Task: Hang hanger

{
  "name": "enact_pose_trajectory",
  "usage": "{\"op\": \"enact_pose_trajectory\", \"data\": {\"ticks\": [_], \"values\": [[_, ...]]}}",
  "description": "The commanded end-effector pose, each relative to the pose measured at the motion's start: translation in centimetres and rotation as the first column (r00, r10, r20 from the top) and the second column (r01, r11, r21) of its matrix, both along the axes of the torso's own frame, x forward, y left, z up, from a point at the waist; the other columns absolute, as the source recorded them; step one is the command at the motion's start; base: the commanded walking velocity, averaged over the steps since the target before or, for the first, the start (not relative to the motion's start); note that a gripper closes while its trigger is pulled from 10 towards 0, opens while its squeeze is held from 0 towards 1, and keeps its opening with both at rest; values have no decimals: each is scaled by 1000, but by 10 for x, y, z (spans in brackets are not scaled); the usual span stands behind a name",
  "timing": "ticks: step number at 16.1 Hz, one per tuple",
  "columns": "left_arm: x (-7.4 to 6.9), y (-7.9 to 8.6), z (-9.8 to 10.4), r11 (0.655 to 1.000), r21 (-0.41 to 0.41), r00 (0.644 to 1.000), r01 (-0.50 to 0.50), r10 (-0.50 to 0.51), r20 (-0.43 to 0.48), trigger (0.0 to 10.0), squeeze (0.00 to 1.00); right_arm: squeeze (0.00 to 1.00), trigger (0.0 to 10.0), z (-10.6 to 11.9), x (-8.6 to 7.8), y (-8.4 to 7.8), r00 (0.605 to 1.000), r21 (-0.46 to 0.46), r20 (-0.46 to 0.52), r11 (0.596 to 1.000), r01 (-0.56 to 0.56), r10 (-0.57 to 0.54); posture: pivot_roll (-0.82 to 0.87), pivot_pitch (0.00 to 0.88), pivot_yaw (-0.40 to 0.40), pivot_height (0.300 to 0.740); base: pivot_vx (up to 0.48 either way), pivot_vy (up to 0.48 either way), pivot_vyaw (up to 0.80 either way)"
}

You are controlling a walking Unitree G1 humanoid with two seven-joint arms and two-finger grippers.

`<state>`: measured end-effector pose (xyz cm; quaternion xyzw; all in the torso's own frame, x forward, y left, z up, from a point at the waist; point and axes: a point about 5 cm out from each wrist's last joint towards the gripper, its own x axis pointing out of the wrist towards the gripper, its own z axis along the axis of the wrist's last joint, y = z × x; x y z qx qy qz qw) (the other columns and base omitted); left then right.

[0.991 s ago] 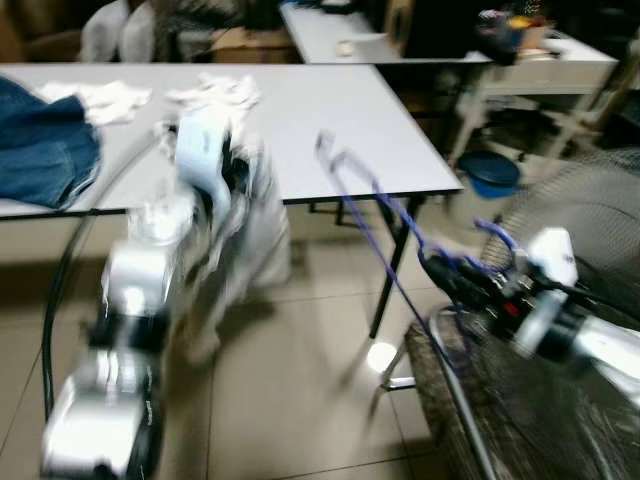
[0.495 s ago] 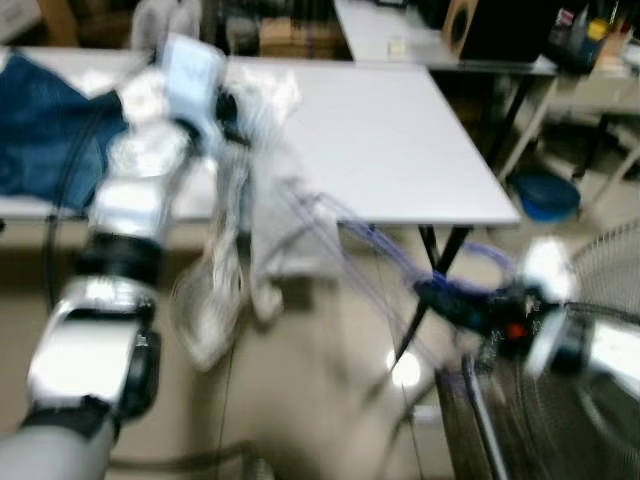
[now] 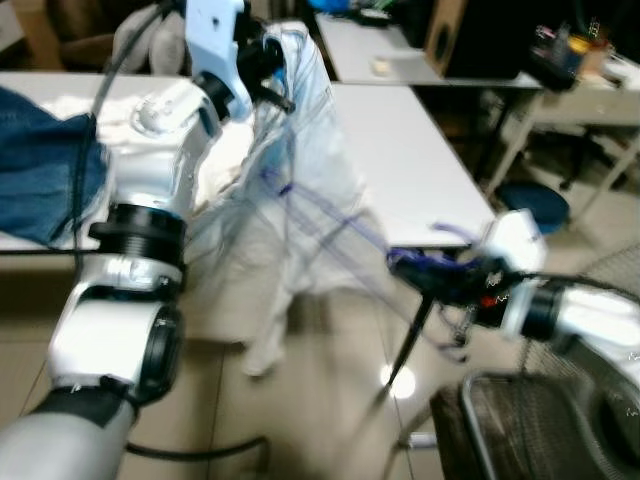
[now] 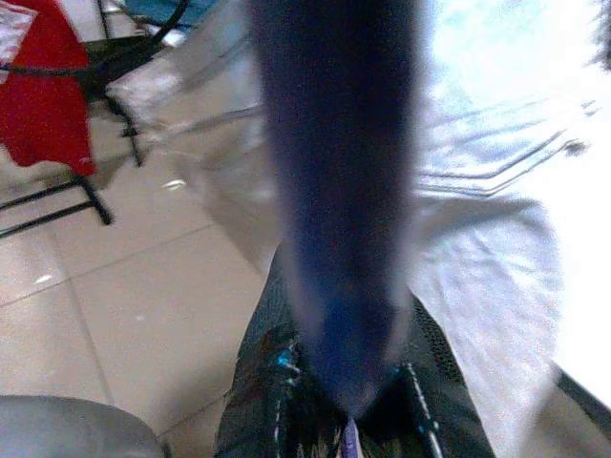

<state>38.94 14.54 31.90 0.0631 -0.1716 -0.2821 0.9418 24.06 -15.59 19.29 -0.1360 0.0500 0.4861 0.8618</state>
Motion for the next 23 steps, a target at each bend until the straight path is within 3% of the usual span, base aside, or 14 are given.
{"op": "enact_pose_trajectory", "data": {"ticks": [1,2,5,11,13,15,16,18,19,20,21,23], "values": [[-9,-13,18,997,-5,994,71,-70,78,10000,0,0,10000,0,5,-6,999,-42,8,998,40,-40,-57,0,-20,740,412,0,0],[-11,-14,18,997,-1,993,82,-82,80,10000,0,0,10000,0,6,-5,999,-47,10,998,43,-43,-57,0,-16,740,412,0,0],[-33,-21,-4,985,12,985,170,-170,34,10000,0,0,10000,-7,18,-2,996,-121,-3,989,87,-88,-57,0,-22,740,416,0,0],[-58,-21,-22,978,8,978,207,-206,-29,10000,0,0,10000,-7,38,12,997,-176,11,981,78,-77,-51,0,-36,740,416,0,0],[-62,-21,-12,977,-2,977,214,-214,-1,10000,0,0,10000,4,65,11,990,-241,64,961,137,-126,-51,0,-42,740,416,0,0],[-60,-18,11,975,-40,973,219,-216,80,10000,0,0,10000,42,100,6,953,-285,249,928,240,-170,-53,0,-46,740,414,0,0],[-57,-11,28,978,-67,972,199,-188,137,10000,0,0,10000,75,116,5,895,-256,409,919,301,-179,-53,0,-49,740,416,0,0],[-49,8,73,986,-133,958,103,-63,278,10000,0,0,10000,157,131,7,642,-27,718,911,411,-268,-47,0,-65,740,416,0,0],[-49,13,85,983,-164,950,78,-23,311,10000,0,0,10000,174,131,7,587,42,749,907,419,-306,-46,0,-67,740,416,0,0],[-56,26,115,963,-261,916,68,43,398,10000,0,0,10000,208,125,4,492,209,782,905,371,-383,-43,0,-78,740,420,0,0],[-65,30,129,952,-294,893,90,53,448,10000,0,0,10000,218,122,3,443,253,807,907,337,-390,-43,0,-79,740,416,0,0],[-66,21,120,959,-256,892,122,7,452,10000,0,0,10000,193,128,7,423,217,837,920,326,-347,-44,0,-81,740,416,0,0]]}}
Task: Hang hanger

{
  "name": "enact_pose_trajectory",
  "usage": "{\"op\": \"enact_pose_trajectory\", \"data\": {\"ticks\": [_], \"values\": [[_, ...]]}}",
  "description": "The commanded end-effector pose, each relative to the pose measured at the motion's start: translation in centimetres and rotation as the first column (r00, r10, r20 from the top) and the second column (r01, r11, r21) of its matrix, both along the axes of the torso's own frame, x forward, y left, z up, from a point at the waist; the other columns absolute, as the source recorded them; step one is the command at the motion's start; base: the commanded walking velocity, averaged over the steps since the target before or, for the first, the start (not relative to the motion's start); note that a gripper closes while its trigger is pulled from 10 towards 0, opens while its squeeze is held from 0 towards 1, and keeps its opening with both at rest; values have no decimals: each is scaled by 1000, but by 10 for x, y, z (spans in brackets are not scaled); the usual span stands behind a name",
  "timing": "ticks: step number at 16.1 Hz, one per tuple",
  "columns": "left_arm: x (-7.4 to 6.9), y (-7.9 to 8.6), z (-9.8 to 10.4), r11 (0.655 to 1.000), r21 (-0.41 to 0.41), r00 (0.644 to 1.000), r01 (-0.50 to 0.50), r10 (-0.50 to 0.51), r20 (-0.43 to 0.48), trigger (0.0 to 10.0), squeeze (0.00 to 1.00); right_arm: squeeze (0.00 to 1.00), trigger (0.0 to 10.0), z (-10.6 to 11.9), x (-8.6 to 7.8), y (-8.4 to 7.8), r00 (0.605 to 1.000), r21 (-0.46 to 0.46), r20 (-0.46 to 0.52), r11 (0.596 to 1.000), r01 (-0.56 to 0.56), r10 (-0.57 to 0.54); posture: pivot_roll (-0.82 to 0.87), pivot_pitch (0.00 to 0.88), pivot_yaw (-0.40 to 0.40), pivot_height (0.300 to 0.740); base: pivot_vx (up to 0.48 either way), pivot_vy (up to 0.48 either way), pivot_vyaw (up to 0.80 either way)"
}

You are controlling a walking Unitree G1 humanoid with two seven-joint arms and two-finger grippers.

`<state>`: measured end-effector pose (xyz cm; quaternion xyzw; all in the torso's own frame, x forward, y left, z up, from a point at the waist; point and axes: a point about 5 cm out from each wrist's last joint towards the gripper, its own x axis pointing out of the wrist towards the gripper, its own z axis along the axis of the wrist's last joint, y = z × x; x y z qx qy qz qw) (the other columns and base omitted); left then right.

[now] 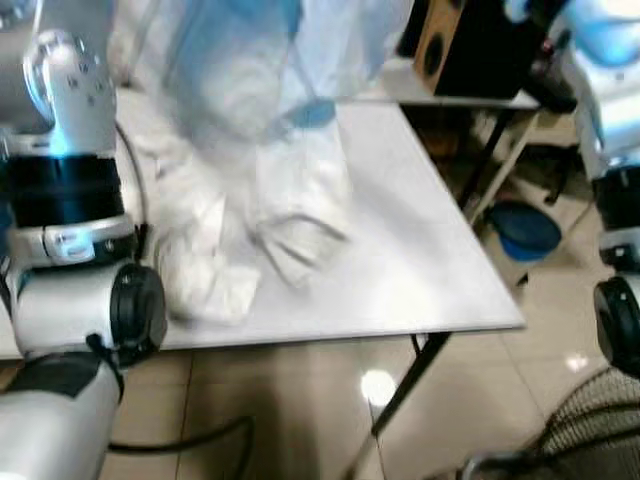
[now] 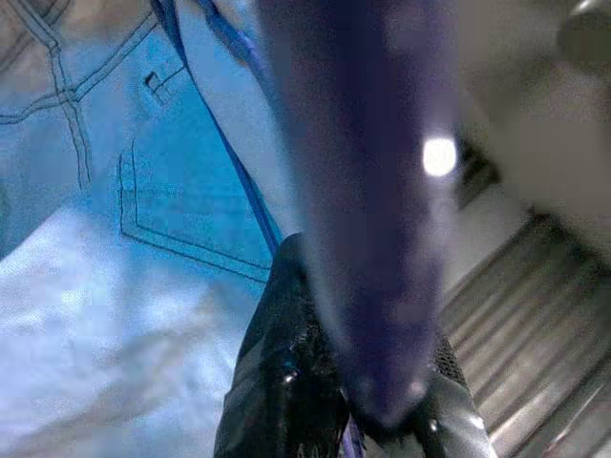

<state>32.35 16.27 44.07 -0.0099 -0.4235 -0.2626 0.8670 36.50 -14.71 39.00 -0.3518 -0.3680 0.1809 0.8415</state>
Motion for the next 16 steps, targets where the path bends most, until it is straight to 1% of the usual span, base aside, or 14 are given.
{"op": "enact_pose_trajectory", "data": {"ticks": [1,2,4,5,6,7,8,9,10,12,13,14,15,16], "values": [[6,-2,-19,999,36,999,-3,4,-49,10000,0,0,10000,-24,4,0,1000,-10,-7,1000,22,-22,-42,0,-82,740,416,0,0],[13,-13,-51,997,80,990,22,-11,-141,10000,0,0,10000,-54,2,3,999,-39,-37,999,12,-13,-45,0,-75,740,416,0,0],[22,-29,-131,971,236,942,32,49,-331,10000,0,0,10000,-118,-14,9,987,-125,-160,992,-35,14,-49,0,-61,740,388,0,0],[23,-32,-149,962,271,927,38,67,-369,10000,0,0,10000,-132,-18,10,981,-141,-192,989,-50,22,-51,0,-58,740,375,0,0],[22,-35,-190,940,331,874,79,95,-477,10000,0,0,10000,-161,-31,12,958,-180,-280,976,-120,66,-51,0,-57,740,300,0,0],[19,-35,-226,917,382,818,112,133,-560,10000,0,0,10000,-193,-50,14,900,-208,-417,950,-232,129,-51,0,-53,740,0,0,0],[18,-32,-246,904,413,785,109,177,-594,10000,0,0,10000,-214,-70,13,840,-221,-516,923,-316,164,-61,0,-41,740,0,0,0],[22,-29,-255,897,431,752,98,217,-623,10000,0,0,10000,-230,-89,9,765,-222,-621,899,-378,168,-63,0,-37,740,0,0,0],[25,-26,-259,891,446,732,81,250,-634,10000,0,0,10000,-237,-100,6,728,-243,-666,878,-413,159,-63,0,-37,740,0,0,0],[31,-23,-264,871,488,715,56,306,-629,10000,0,0,10000,-239,-108,2,681,-221,-713,869,-443,166,-68,0,-28,740,0,0,0],[36,-20,-269,853,521,697,35,353,-624,10000,0,0,10000,-238,-114,0,640,-194,-747,862,-468,180,-67,0,-27,740,0,0,0],[42,-15,-274,835,550,671,21,396,-627,10000,0,0,10000,-234,-121,-5,586,-169,-788,848,-503,191,-67,0,-25,740,0,0,0],[44,-11,-282,816,576,646,46,415,-641,10000,0,0,10000,-226,-126,-17,544,-167,-821,839,-518,172,-66,0,-22,740,0,0,0],[42,-7,-292,803,586,620,109,406,-671,0,0,0,10000,-209,-125,-32,543,-157,-823,852,-500,167,-65,0,-22,740,0,0,0]]}}
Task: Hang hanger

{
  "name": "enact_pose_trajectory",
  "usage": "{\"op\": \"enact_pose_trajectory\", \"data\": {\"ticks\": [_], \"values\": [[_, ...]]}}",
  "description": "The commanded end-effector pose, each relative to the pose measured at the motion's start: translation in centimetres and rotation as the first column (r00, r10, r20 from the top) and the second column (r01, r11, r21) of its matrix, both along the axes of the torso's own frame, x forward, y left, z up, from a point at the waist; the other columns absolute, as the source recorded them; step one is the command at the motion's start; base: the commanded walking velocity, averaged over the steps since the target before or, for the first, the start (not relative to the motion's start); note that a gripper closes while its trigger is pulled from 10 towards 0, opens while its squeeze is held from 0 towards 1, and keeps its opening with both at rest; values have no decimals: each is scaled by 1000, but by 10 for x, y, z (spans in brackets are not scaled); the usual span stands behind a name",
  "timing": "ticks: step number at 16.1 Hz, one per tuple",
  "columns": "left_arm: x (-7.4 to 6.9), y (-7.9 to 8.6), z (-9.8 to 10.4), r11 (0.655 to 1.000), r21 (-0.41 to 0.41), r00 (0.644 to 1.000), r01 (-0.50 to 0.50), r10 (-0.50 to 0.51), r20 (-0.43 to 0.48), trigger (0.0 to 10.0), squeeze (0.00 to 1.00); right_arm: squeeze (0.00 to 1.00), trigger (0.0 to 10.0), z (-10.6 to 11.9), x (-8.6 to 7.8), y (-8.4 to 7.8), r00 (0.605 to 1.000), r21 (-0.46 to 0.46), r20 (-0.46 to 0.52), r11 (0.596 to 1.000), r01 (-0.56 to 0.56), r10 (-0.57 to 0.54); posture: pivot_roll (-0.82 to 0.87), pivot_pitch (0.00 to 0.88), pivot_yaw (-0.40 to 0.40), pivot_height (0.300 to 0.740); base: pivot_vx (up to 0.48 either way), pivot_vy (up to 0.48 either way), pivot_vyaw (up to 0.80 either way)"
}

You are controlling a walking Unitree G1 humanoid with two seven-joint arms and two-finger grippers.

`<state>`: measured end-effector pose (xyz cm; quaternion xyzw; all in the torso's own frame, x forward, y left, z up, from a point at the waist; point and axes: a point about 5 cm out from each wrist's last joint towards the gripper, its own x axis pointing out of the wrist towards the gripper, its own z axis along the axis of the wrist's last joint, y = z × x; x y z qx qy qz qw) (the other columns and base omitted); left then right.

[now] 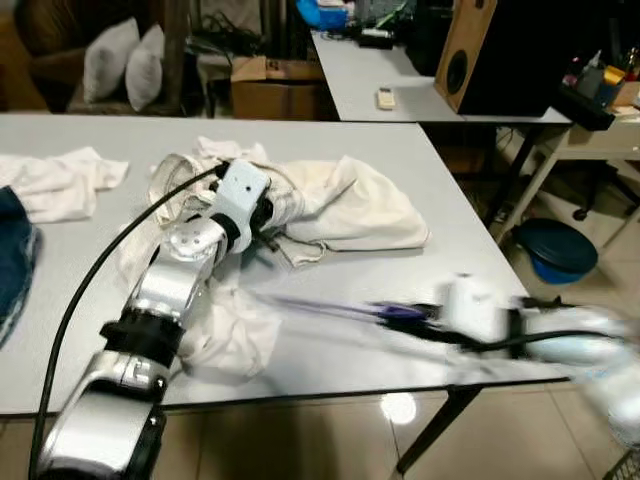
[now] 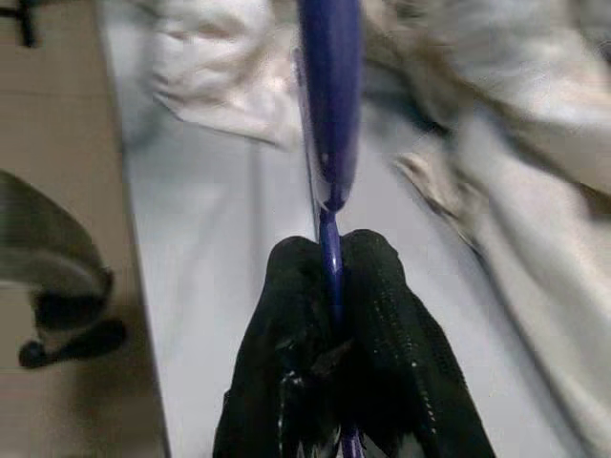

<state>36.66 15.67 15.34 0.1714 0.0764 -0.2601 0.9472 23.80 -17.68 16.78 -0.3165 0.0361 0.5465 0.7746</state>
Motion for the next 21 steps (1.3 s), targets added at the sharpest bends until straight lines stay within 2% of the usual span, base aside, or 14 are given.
{"op": "enact_pose_trajectory", "data": {"ticks": [1,2,3,5,7,9,10,12,14,15,16,17,19,21], "values": [[-4,2,-12,998,40,997,44,-41,-67,0,0,0,10000,24,3,-7,999,58,32,998,14,-16,-67,0,-19,740,0,0,0],[-13,7,-27,987,106,982,124,-107,-157,0,0,0,10000,45,6,-17,997,118,54,992,47,-54,-68,0,-17,740,0,0,0],[-26,4,-33,964,91,948,252,-227,-222,0,0,0,10000,62,11,-24,990,180,84,979,95,-111,-72,0,-7,740,0,0,0],[-39,-5,-26,925,4,903,379,-369,-221,0,0,0,10000,72,18,-29,979,239,90,958,158,-184,-71,0,-5,740,0,0,0],[-56,-12,-13,851,-28,832,525,-520,-194,0,0,0,10000,66,33,-29,945,305,23,902,305,-327,-71,0,-21,740,0,0,0],[-56,-3,3,870,-4,863,494,-491,-123,0,0,0,10000,47,42,-25,896,320,-72,841,436,-437,-70,0,-28,740,0,0,0],[-60,4,23,877,-25,875,479,-480,-60,0,0,0,10000,34,49,-24,830,351,-161,755,553,-534,-64,0,-21,740,0,0,0],[-70,4,41,859,-65,860,508,-510,-13,0,0,0,10000,32,49,-20,809,403,-209,705,584,-550,-58,0,-22,740,0,0,0],[-87,6,54,815,-51,815,577,-579,-35,0,0,0,10000,31,47,-13,789,443,-264,657,610,-554,-52,0,-31,740,0,0,0],[-89,9,54,820,-24,818,572,-573,-50,1176,0,0,10000,32,47,-10,786,455,-272,645,614,-556,-52,0,-31,740,0,0,0],[-90,14,55,831,-6,829,556,-555,-63,8353,0,0,10000,35,48,-6,773,502,-267,602,621,-575,-53,0,-30,740,0,0,0],[-90,20,56,849,11,847,529,-527,-64,9529,0,0,10000,45,51,2,749,604,-219,516,607,-625,-53,3,-21,740,0,0,0],[-84,17,63,886,-39,887,461,-461,15,10000,0,0,10000,48,52,12,720,636,-170,483,602,-673,-50,14,-22,740,0,0,0],[-80,15,71,907,-115,913,406,-398,91,10000,0,0,10000,48,51,19,721,665,-194,451,595,-665,-53,13,-24,740,0,0,0]]}}
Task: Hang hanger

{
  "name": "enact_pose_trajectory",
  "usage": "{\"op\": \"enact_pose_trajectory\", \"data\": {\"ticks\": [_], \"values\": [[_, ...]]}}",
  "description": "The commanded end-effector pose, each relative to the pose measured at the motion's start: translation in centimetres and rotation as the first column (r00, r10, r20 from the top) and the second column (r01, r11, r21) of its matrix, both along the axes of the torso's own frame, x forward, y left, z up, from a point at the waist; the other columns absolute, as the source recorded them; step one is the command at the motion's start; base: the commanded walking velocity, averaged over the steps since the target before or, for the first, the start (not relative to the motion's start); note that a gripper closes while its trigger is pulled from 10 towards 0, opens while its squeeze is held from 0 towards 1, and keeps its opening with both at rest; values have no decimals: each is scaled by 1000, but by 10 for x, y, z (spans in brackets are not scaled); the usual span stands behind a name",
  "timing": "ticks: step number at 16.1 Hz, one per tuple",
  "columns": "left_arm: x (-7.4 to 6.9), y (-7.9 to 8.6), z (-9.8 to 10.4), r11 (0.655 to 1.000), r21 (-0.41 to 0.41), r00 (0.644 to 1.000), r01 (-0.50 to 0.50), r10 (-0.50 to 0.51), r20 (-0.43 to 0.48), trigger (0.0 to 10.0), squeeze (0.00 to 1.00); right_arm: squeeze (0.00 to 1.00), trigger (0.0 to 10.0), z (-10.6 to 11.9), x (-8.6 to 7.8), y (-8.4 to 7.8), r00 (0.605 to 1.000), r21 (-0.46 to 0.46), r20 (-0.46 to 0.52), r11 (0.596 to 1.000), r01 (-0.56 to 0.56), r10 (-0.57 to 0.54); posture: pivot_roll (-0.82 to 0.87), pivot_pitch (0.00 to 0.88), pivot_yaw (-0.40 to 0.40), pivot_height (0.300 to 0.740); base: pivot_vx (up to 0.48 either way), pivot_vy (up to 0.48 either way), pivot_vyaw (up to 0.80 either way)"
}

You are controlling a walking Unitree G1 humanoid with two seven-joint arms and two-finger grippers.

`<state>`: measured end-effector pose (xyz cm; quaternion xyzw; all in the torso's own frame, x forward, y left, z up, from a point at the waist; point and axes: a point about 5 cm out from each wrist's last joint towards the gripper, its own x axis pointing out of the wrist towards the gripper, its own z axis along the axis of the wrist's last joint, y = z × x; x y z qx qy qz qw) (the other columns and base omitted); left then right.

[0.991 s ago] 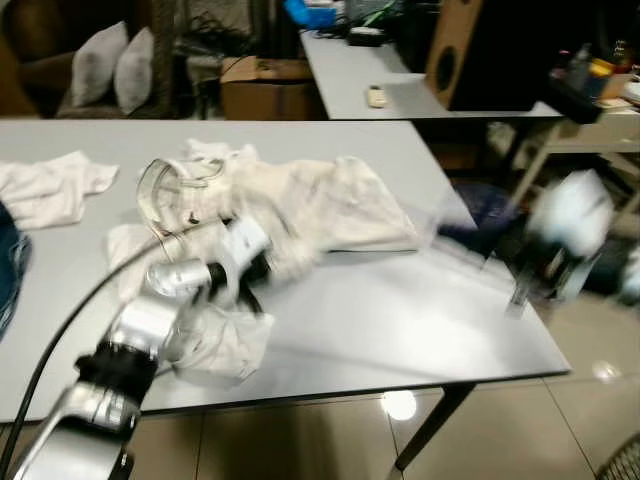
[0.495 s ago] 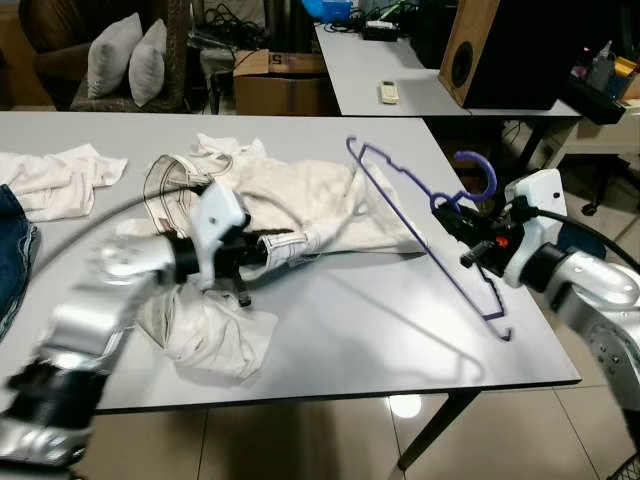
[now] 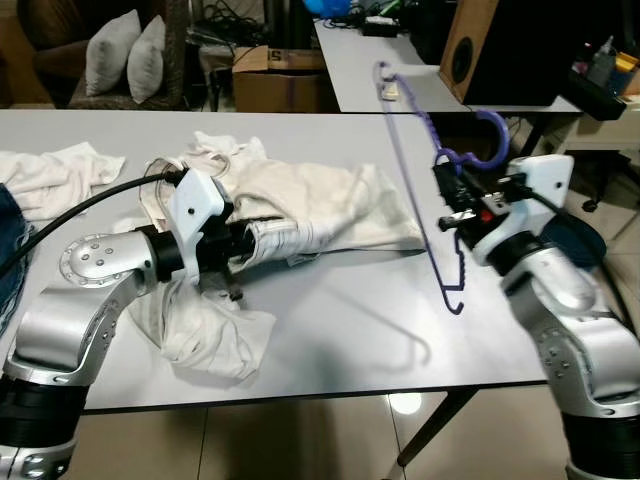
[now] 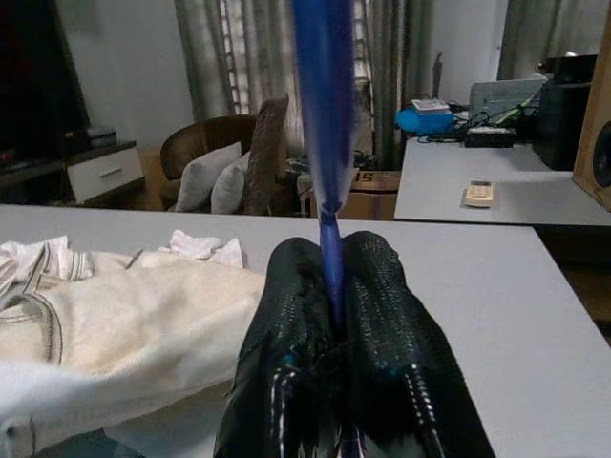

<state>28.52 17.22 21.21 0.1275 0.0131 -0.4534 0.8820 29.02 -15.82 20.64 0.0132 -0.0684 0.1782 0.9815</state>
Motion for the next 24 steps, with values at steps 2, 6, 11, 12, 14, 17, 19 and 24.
{"op": "enact_pose_trajectory", "data": {"ticks": [2,6,11,12,14,17,19,24], "values": [[10,0,16,977,-162,987,-137,148,56,10000,0,0,10000,10,-4,9,998,120,70,993,-20,12,-54,17,-25,740,0,0,0],[12,-14,0,897,-309,942,-316,335,8,10000,0,0,10000,-3,-10,11,991,278,75,956,89,-114,-54,3,-42,740,0,0,0],[-5,-30,-13,949,-227,975,-220,221,-24,10000,0,0,10000,-8,-14,14,986,373,56,920,122,-154,-58,10,-42,740,0,0,0],[-11,-20,-20,985,-82,989,-150,150,-15,10000,0,0,10000,-8,-15,14,988,380,60,918,111,-144,-53,6,-48,740,0,0,0],[-17,0,-27,991,101,994,-84,90,-56,10000,333,0,10000,-11,-14,14,991,409,38,907,101,-128,-50,7,-46,740,0,0,0],[-33,26,-29,968,244,982,53,-6,-191,10000,1000,0,10000,-29,-14,20,999,181,-42,983,15,-7,-46,0,-52,740,0,0,0],[-42,41,-29,961,253,958,110,-35,-284,10000,1000,0,10000,-38,-14,16,997,56,-81,998,6,-2,-51,0,-44,740,0,0,0],[-6,61,17,964,-157,976,-215,216,-15,10000,1000,0,10000,-32,-18,10,998,106,-61,994,9,-2,-42,0,-47,740,0,0,0]]}}
